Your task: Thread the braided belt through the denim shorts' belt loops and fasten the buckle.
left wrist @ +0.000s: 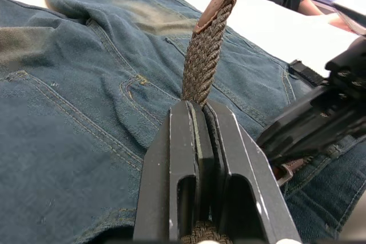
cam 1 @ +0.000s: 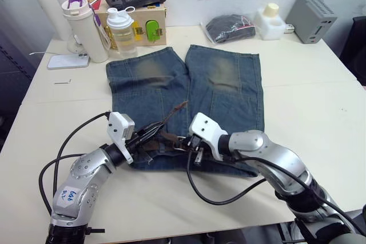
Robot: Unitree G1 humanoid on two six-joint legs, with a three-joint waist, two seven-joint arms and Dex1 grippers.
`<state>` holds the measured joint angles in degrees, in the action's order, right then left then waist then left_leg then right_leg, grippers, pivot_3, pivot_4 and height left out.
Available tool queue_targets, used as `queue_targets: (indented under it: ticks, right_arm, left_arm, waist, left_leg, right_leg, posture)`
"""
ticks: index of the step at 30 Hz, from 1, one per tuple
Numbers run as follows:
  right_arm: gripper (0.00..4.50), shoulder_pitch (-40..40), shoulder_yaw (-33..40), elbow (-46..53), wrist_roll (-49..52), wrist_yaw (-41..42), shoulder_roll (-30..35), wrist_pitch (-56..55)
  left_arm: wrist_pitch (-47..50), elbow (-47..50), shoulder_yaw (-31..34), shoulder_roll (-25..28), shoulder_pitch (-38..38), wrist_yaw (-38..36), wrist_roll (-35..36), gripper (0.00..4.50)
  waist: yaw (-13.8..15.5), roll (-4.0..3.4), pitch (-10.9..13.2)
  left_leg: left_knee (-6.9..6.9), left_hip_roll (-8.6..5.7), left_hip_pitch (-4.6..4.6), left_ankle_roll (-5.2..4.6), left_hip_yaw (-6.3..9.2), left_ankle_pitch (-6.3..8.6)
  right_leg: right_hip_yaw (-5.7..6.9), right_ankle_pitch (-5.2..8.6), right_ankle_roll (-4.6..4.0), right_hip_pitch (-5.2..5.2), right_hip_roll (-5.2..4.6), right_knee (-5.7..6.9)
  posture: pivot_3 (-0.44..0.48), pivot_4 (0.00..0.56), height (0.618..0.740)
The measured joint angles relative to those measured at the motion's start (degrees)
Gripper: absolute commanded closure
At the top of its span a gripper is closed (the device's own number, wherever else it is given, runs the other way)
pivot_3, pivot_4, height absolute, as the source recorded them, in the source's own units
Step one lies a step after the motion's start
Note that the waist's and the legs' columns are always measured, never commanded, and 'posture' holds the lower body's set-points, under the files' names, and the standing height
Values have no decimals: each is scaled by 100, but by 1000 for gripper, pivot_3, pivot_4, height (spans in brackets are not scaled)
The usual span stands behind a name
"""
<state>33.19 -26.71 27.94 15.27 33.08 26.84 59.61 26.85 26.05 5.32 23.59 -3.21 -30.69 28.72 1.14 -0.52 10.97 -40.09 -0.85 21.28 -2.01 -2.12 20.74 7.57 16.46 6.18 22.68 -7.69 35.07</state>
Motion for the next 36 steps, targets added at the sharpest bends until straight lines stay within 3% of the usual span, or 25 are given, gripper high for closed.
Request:
queue_targets:
  ticks: [8, 15, 19, 36]
  right_arm:
    - [4454, 201, -149, -154, -109, 183, 81, -119]
    - [4454, 437, 501, -135, 401, 703, 384, 100]
    - [4454, 475, 517, -141, 583, 876, 395, 190]
    - [4454, 579, -202, -661, 250, 968, 224, -194]
  left_arm:
    - [-251, -4, 26, 225, 322, -71, -281, 4500]
    - [-695, -153, 30, 354, 507, -201, -533, 4500]
    - [-803, -200, 30, 354, 516, -214, -573, 4500]
    - [-1086, -210, 79, 403, 801, -293, -658, 4500]
  waist:
    - [-37, -1, 1]
    - [-38, -2, 1]
    - [-51, -2, 2]
    - [-118, -2, 1]
  left_leg:
    - [1, -1, 1, 0, -1, 0]
    - [5, 2, 2, 3, 0, 2]
    - [7, 2, 3, 3, -1, 2]
    - [7, 1, 2, 3, -1, 2]
  right_leg:
    - [1, 0, 0, 1, -1, -2]
    - [1, 1, -1, 3, -22, -5]
    - [2, 1, -2, 5, -26, -5]
    - [4, 1, -2, 5, -32, -4]
  posture:
    - [0, 150, 690]
    - [0, 150, 690]
    - [0, 150, 690]
    - [0, 150, 690]
